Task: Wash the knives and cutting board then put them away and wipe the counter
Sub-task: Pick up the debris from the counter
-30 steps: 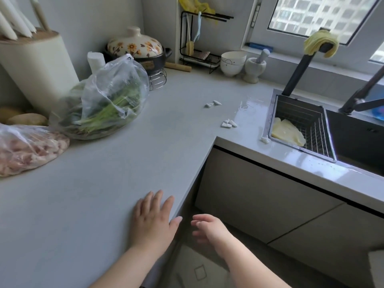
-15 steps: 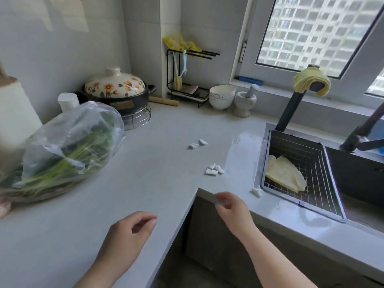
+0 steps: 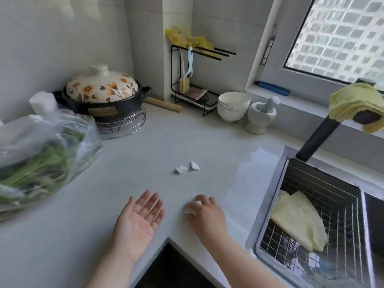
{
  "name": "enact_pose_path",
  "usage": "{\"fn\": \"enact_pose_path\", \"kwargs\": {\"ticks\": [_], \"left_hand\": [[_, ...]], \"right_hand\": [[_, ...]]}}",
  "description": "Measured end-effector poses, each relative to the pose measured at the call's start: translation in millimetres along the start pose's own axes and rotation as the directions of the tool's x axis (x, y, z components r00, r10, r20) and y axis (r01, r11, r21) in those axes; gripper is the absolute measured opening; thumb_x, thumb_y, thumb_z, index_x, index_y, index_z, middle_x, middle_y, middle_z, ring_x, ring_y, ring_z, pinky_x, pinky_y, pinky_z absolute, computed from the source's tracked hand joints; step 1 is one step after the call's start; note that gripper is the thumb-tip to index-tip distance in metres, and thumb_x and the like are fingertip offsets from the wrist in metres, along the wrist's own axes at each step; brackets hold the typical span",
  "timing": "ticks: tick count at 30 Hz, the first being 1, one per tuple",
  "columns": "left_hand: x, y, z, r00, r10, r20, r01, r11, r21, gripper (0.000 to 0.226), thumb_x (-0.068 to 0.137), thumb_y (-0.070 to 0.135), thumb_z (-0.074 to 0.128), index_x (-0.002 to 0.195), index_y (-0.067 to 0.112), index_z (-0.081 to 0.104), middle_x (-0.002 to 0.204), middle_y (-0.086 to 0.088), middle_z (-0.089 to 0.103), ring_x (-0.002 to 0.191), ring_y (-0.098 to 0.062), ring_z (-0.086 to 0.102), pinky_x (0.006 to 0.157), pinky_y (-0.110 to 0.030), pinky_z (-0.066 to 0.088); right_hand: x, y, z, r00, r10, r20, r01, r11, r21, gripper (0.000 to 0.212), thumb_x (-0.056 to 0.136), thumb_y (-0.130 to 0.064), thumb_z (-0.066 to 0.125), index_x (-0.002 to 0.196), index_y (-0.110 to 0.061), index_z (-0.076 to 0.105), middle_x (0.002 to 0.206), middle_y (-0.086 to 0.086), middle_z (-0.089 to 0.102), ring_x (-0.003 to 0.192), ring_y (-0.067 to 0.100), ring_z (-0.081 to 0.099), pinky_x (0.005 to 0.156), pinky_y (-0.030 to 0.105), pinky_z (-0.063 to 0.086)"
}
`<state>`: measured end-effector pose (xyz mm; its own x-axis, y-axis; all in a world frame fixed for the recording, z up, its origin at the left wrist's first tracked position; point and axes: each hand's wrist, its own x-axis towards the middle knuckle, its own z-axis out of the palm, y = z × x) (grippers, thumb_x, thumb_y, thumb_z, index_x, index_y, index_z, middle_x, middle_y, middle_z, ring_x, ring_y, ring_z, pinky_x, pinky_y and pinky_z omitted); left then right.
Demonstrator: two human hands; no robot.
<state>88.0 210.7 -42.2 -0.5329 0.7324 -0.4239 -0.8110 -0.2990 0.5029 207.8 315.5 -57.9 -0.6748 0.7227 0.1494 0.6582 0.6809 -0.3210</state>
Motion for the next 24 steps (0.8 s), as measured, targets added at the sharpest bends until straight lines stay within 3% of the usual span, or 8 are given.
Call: {"fn": "enact_pose_path", "kwargs": {"ticks": [3,6,9,11,14,18,21,24], "left_hand": [[9.0,6.5,-2.8,0.999,0.0,-0.041,-0.001,1.0,-0.006,0.059,0.095,0.033,0.036,0.055,0.014,0.074,0.067,-0.003,0.071,0.059,-0.014,0.07,0.053,-0.027,0.057],[17.9,7.9,3.2,0.997,-0.006,-0.074,0.006,1.0,-0.006,0.056,0.095,0.032,0.036,0.059,0.013,0.074,0.063,-0.003,0.071,0.061,-0.016,0.07,0.052,-0.027,0.057],[27.4,4.5,19.0,0.996,-0.04,-0.081,0.041,0.999,0.008,0.037,0.096,0.032,0.034,0.084,0.011,0.062,0.066,-0.004,0.07,0.08,-0.019,0.061,0.057,-0.024,0.057],[32.6,1.2,30.6,0.994,-0.085,-0.068,0.085,0.996,0.001,0.035,0.097,0.034,0.033,0.09,0.01,0.057,0.082,-0.008,0.066,0.085,-0.02,0.057,0.069,-0.03,0.054],[36.9,-4.8,42.9,0.983,-0.181,-0.02,0.181,0.983,0.025,0.037,0.097,0.035,0.031,0.094,0.01,0.058,0.093,-0.01,0.06,0.083,-0.021,0.06,0.07,-0.033,0.05],[41.3,-16.1,48.4,0.942,-0.335,0.033,0.334,0.942,0.017,0.04,0.097,0.037,0.031,0.091,0.01,0.061,0.078,-0.009,0.064,0.058,-0.017,0.068,0.065,-0.03,0.051],[46.6,-17.1,45.8,0.928,-0.37,0.04,0.372,0.927,-0.047,0.04,0.096,0.036,0.032,0.09,0.009,0.062,0.073,-0.009,0.07,0.058,-0.019,0.07,0.052,-0.028,0.056],[55.7,-10.7,38.8,0.946,-0.321,0.046,0.324,0.943,-0.075,0.047,0.096,0.029,0.03,0.081,0.003,0.066,0.068,-0.011,0.07,0.056,-0.018,0.069,0.048,-0.026,0.056]], "right_hand": [[7.9,9.1,8.4,0.999,-0.03,-0.042,0.031,0.999,0.018,0.009,0.051,-0.024,0.064,0.055,-0.03,0.069,0.067,-0.011,0.064,0.056,0.014,0.061,0.039,0.017,0.038],[11.6,11.2,3.9,1.0,-0.018,0.02,0.017,0.999,0.047,0.017,0.069,-0.015,0.057,0.074,-0.017,0.072,0.082,-0.001,0.066,0.077,0.025,0.064,0.055,0.024,0.047],[16.0,16.2,0.8,0.998,0.045,0.046,-0.054,0.977,0.205,0.031,0.088,-0.016,0.04,0.102,-0.014,0.067,0.11,-0.001,0.06,0.108,0.021,0.053,0.078,0.022,0.038],[16.6,5.0,-7.2,0.995,0.062,-0.079,-0.029,0.931,0.365,0.024,0.083,-0.012,0.049,0.087,-0.027,0.067,0.095,-0.014,0.056,0.095,0.01,0.055,0.068,0.009,0.033],[24.2,-26.0,-8.2,0.964,0.03,-0.266,0.108,0.864,0.491,0.021,0.069,-0.011,0.054,0.081,-0.027,0.05,0.091,-0.009,0.052,0.079,0.01,0.049,0.068,0.009,0.035],[34.4,-42.2,-4.4,0.914,-0.166,-0.37,0.27,0.93,0.25,0.011,0.062,-0.022,0.048,0.068,-0.027,0.056,0.067,-0.012,0.065,0.061,0.007,0.057,0.057,0.016,0.039],[37.6,-37.5,-4.7,0.92,-0.19,-0.344,0.242,0.963,0.117,0.019,0.065,-0.037,0.05,0.061,-0.033,0.067,0.076,-0.02,0.07,0.075,0.004,0.052,0.069,0.017,0.032],[44.5,-32.2,-9.3,0.902,-0.189,-0.389,0.275,0.944,0.181,0.023,0.076,-0.044,0.052,0.066,-0.033,0.07,0.085,-0.02,0.072,0.084,0.003,0.046,0.075,0.019,0.03]]}}
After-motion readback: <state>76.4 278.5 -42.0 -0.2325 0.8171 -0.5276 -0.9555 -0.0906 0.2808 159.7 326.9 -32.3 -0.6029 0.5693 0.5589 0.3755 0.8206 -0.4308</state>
